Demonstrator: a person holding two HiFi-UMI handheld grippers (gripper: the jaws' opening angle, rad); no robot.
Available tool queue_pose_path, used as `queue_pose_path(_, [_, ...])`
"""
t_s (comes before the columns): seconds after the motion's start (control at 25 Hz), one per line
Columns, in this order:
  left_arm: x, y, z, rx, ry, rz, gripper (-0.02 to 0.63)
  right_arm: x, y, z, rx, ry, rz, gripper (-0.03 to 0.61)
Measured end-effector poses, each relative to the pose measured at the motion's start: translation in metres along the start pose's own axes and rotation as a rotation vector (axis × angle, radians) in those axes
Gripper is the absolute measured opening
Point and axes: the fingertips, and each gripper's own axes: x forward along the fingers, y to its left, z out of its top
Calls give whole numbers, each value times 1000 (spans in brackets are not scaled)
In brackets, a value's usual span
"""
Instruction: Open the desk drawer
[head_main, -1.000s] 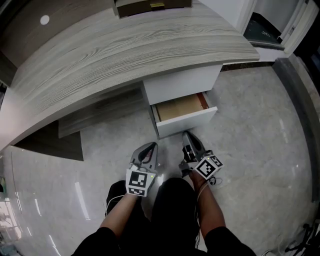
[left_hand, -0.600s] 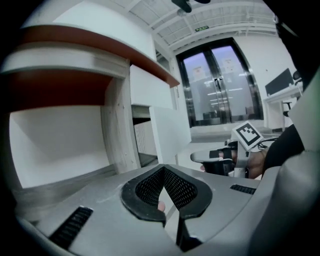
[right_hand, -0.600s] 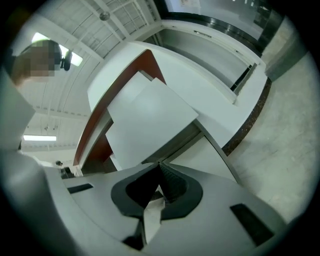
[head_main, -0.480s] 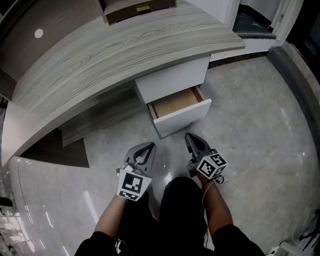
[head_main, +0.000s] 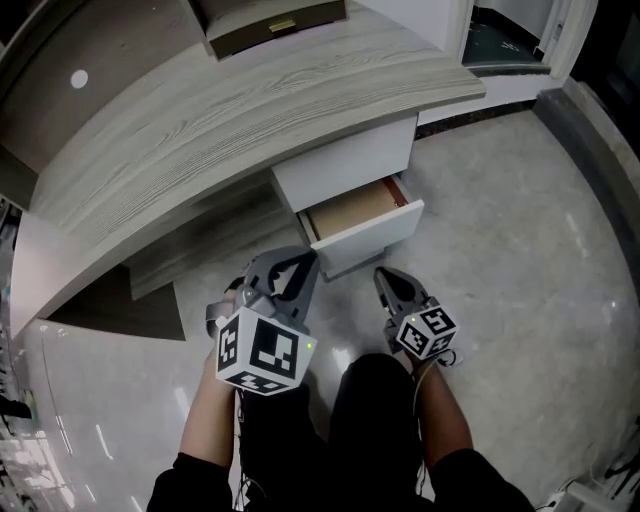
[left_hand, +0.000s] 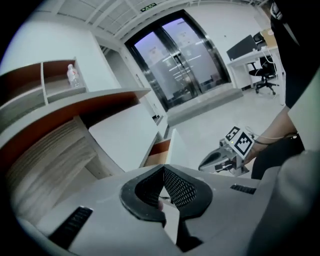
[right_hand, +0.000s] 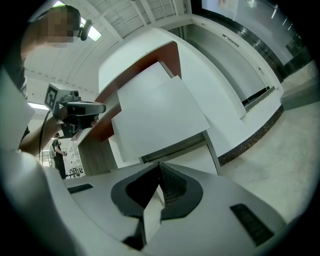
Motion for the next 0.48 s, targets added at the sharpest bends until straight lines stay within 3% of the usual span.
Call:
queue_pose_path(0.08, [7, 2, 3, 50, 31, -35, 18, 2, 0, -1, -4, 3, 7, 6])
queue_pose_path(0.24, [23, -4, -9, 99, 133, -154, 120, 3, 5, -7, -19, 19, 31, 6])
queue_pose_path(0.48, [39, -4, -11, 124, 160, -186, 120, 7, 4, -5, -31, 21, 44, 6])
